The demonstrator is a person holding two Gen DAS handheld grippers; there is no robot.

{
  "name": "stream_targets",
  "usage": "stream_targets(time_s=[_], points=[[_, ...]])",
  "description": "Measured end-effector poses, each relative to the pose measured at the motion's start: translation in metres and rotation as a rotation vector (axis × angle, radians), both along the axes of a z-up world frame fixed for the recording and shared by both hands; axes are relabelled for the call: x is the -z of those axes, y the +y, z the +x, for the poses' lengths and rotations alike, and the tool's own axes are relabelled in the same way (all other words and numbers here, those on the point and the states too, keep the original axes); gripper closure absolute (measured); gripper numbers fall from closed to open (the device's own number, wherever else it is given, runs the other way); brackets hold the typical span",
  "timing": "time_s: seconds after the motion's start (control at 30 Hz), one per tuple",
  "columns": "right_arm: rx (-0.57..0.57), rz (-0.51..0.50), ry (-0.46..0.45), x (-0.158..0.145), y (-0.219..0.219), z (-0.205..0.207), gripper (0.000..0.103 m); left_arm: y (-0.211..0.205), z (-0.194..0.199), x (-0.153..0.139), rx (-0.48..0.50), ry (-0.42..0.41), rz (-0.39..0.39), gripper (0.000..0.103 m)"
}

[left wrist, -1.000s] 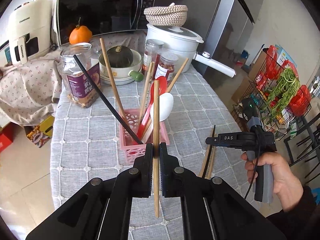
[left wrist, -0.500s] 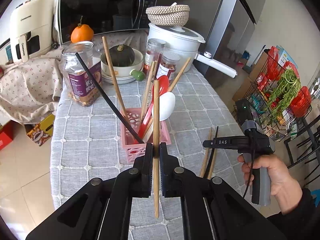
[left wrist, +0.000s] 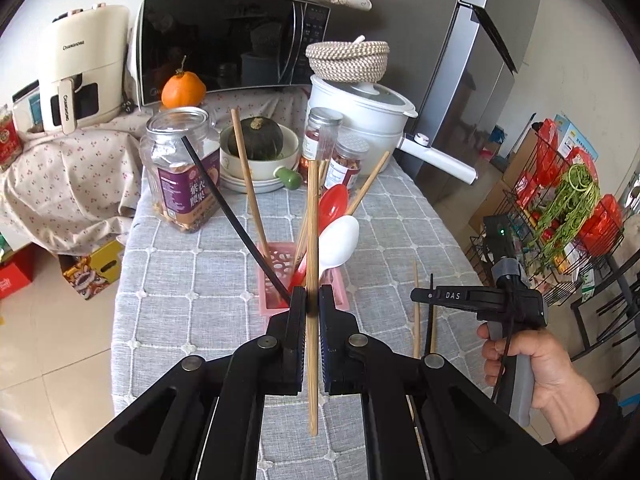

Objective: Organize utensils
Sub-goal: 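Insert the left tool's wooden chopstick into the pink basket while the right tool lifts its chopstick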

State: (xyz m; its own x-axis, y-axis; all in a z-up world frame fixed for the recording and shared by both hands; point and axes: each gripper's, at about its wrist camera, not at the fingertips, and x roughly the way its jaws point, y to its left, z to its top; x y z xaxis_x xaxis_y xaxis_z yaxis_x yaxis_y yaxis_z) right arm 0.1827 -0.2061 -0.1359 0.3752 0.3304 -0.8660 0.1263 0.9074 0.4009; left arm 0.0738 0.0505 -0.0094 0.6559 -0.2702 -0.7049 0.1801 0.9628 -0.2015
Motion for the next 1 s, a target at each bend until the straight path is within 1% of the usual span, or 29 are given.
stream_targets(time_s=[0.13,0.3,0.5,0.63,0.73,0.93,1.0], points=[[-0.027,0.051,-0.142,-0.041,0.006,-0.015,0.097,0.007,-0.01,-0.02,-0.008,-0.062,-0.035,0.097],[-0.059,0.074,-0.309,-0.087,0.007,-0.041,0.097,0.018,-0.022,-0.044,-0.044,-0.181,-0.1,0.097],[-0.055,0.084,-0.449,-0.128,-0.001,-0.068,0.097,0.032,-0.026,-0.059,-0.111,-0.336,-0.18,0.097],[-0.058,0.079,-0.513,-0.144,0.003,-0.077,0.097,0.038,-0.024,-0.06,-0.167,-0.425,-0.203,0.097],[-0.061,0.076,-0.536,-0.15,0.005,-0.079,0.097,0.038,-0.014,-0.054,-0.196,-0.43,-0.203,0.097],[-0.069,0.072,-0.553,-0.151,0.011,-0.078,0.097,0.034,0.011,-0.031,-0.227,-0.385,-0.227,0.097],[-0.07,0.07,-0.557,-0.151,0.012,-0.078,0.097,0.03,0.019,-0.024,-0.236,-0.372,-0.224,0.097]])
